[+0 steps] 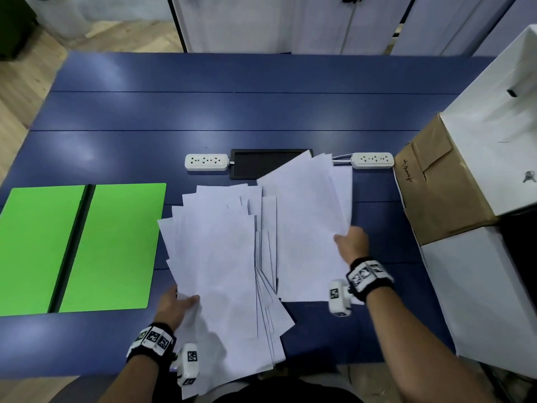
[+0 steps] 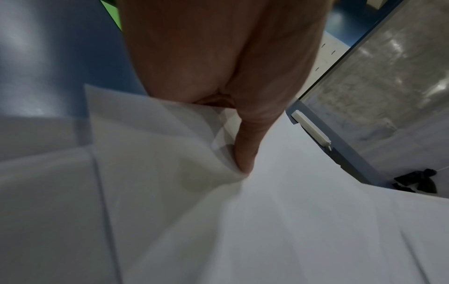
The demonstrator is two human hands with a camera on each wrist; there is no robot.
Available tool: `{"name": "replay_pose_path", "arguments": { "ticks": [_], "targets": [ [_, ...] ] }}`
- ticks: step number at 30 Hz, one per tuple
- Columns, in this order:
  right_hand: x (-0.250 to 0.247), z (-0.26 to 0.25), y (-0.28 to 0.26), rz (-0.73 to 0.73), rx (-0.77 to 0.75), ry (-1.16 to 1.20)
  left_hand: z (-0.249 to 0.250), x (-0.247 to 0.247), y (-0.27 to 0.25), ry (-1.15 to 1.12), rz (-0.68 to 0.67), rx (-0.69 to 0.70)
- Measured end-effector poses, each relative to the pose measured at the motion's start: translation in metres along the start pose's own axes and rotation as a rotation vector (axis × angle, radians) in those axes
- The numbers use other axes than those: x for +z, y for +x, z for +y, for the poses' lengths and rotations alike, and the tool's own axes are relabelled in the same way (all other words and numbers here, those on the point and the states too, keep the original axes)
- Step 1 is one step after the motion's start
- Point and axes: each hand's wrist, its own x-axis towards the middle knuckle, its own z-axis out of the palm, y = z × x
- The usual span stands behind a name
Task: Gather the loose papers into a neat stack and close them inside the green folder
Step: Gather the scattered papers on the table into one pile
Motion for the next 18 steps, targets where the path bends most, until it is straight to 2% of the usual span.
{"name": "replay_pose_path", "arguments": {
  "ticks": [4,7,11,13,16,18],
  "targets": [
    [-0.06,-0.001,-0.001,0.086,-0.008,0.155,0.001,0.002,0.003,-0.039,-0.036,-0.026],
    [-0.07,-0.003,-0.013,0.001,0.0,0.386,0.012,0.008,0.0,-0.077,-0.042,-0.02],
    [-0.012,-0.008,-0.041,-0.23,-0.006,0.663,0.026,0.016,-0.007,-0.16,-0.089,-0.069],
    [0.035,-0.009,-0.059,-0.312,0.045,0.675,0.027,0.018,-0.005,-0.215,-0.081,-0.111],
    [0.1,-0.001,-0.083,-0.351,0.129,0.483,0.015,0.018,0.014,-0.235,-0.041,-0.222],
    [0.125,0.002,-0.096,-0.292,0.109,0.202,0.021,0.017,0.016,-0.207,-0.077,-0.273]
  ]
}}
